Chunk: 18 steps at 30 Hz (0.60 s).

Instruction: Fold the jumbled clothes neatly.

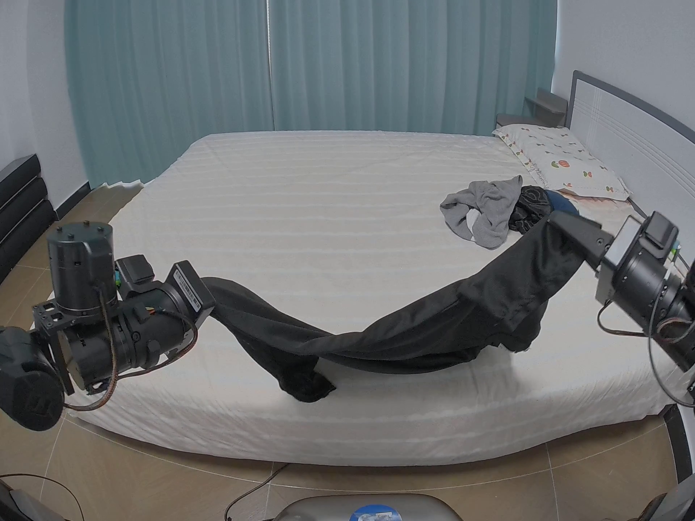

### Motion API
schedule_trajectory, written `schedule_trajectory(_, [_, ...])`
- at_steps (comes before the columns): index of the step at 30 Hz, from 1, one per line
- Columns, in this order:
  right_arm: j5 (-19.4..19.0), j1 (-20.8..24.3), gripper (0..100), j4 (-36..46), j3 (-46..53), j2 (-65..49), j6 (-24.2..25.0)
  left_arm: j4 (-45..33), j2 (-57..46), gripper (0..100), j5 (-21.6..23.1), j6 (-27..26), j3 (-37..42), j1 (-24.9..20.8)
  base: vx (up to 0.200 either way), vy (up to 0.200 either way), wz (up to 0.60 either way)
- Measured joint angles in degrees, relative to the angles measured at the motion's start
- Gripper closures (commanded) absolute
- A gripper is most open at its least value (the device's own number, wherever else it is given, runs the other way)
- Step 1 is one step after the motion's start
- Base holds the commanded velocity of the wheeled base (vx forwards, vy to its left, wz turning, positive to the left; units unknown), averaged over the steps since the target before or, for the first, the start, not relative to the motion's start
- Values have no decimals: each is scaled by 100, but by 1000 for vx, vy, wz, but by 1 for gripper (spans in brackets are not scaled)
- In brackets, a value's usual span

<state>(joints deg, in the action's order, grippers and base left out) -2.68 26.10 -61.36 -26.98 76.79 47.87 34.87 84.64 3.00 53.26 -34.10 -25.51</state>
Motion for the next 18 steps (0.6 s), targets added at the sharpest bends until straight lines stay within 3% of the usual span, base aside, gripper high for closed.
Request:
schedule_trajectory(10, [-139, -56, 100, 1113, -1619, -529, -61, -925, -355, 100, 0, -9, -1202, -23, 0, 0, 0])
schedule_trajectory(18, [-172, -210, 100, 1436, -2894, 479, -195, -1477, 339, 100, 4, 16, -2304, 226, 25, 0, 0])
